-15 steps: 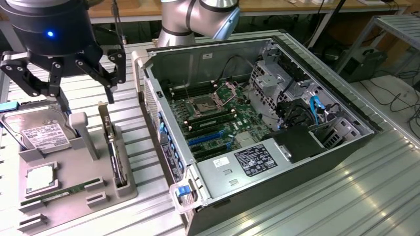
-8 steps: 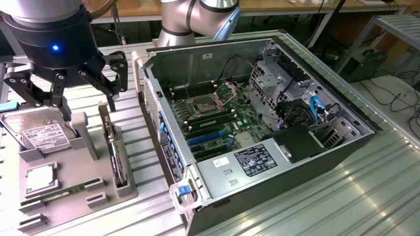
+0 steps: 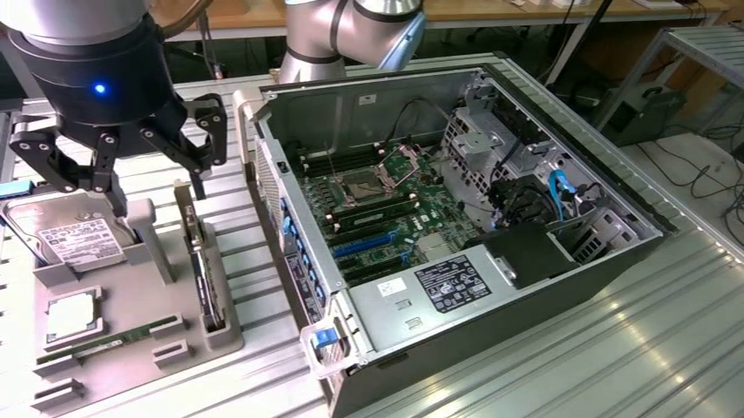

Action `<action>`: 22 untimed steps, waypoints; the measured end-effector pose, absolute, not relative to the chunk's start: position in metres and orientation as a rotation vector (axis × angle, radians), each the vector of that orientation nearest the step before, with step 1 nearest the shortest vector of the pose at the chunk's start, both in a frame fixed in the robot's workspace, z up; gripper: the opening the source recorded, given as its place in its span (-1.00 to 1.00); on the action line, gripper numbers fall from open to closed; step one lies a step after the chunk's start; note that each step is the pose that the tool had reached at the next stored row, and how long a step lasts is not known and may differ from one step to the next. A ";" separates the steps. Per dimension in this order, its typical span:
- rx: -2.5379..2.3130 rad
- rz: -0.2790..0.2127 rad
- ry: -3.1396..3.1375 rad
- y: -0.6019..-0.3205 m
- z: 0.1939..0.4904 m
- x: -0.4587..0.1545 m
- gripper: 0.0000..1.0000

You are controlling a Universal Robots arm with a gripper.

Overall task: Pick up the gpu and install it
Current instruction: 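Pick up the gpu and move the gpu toward the slot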

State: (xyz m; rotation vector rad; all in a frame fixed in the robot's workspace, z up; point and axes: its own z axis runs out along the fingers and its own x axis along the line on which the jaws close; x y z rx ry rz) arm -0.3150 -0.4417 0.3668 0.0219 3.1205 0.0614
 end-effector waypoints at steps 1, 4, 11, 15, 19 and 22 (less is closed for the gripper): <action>0.022 0.061 3.120 -0.442 0.366 -0.315 0.44; 0.022 0.061 3.121 -0.442 0.363 -0.315 0.44; 0.022 0.061 3.121 -0.442 0.356 -0.315 0.44; 0.022 0.061 3.121 -0.442 0.353 -0.315 0.44; 0.022 0.061 3.121 -0.442 0.350 -0.315 0.44; 0.022 0.061 3.121 -0.442 0.347 -0.315 0.44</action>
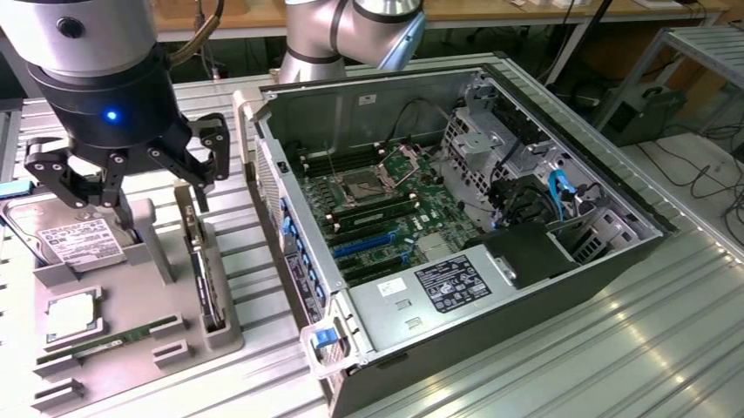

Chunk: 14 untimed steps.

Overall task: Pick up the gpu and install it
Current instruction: 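Pick up the gpu and move the gpu toward the slot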

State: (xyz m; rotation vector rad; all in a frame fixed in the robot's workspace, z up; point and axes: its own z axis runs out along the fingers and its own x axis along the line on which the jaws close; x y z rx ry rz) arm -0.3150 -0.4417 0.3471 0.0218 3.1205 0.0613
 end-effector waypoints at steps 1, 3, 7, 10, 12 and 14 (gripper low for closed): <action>0.022 0.061 3.121 -0.442 0.346 -0.315 0.44; 0.022 0.061 3.121 -0.442 0.345 -0.315 0.44; 0.022 0.061 3.120 -0.442 0.341 -0.315 0.44; 0.022 0.061 3.121 -0.443 0.338 -0.315 0.44; 0.021 0.061 3.121 -0.445 0.335 -0.315 0.44; 0.021 0.062 3.121 -0.446 0.333 -0.315 0.44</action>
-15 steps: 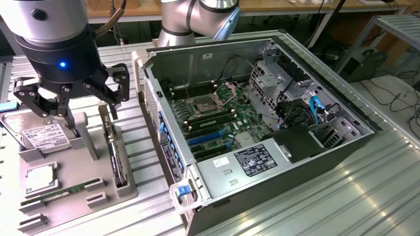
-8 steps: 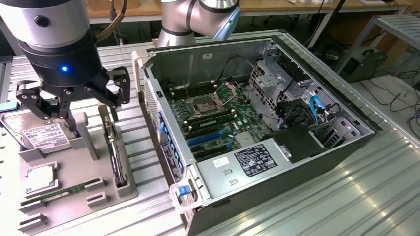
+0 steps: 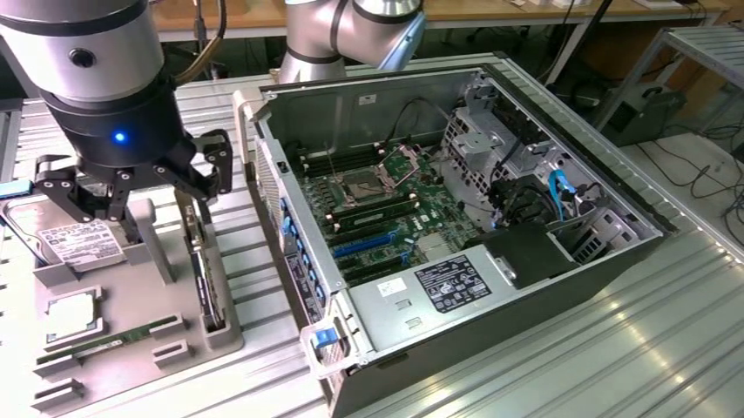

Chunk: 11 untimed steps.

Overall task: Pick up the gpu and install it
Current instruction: 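Pick up the gpu and move the gpu toward the slot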

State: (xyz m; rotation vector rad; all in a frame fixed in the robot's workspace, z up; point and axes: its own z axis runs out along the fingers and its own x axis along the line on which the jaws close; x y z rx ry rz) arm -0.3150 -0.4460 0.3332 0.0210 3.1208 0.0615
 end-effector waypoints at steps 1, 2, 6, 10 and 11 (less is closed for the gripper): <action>0.021 0.061 3.121 -0.446 0.332 -0.315 0.44; 0.021 0.061 3.121 -0.447 0.331 -0.315 0.44; 0.021 0.061 3.121 -0.447 0.325 -0.315 0.44; 0.008 0.061 3.122 -0.447 0.319 -0.315 0.44; 0.006 0.061 3.122 -0.447 0.318 -0.315 0.44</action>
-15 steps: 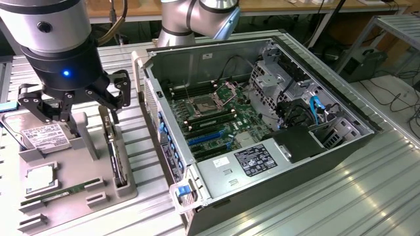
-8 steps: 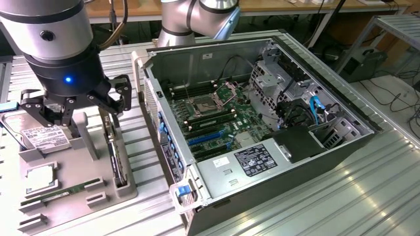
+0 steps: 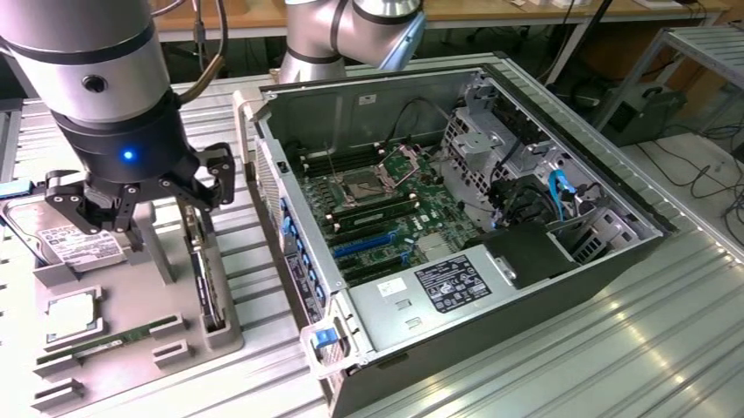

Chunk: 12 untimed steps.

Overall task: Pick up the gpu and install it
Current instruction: 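Pick up the gpu and move the gpu toward the slot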

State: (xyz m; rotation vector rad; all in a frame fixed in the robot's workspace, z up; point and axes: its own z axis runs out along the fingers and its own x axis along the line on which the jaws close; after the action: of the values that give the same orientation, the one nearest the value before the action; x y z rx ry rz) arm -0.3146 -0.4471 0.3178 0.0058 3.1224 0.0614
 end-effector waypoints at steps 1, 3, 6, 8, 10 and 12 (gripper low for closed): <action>0.005 0.061 3.122 -0.447 0.317 -0.315 0.44; 0.005 0.061 3.122 -0.447 0.316 -0.314 0.44; 0.004 0.062 3.123 -0.447 0.314 -0.314 0.44; 0.004 0.062 3.122 -0.447 0.312 -0.314 0.44; 0.004 0.062 3.123 -0.447 0.310 -0.314 0.44; 0.003 0.062 3.123 -0.447 0.307 -0.314 0.44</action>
State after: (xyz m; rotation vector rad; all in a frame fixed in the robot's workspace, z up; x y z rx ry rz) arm -0.3145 -0.4471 0.3075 0.0033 3.1225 0.0615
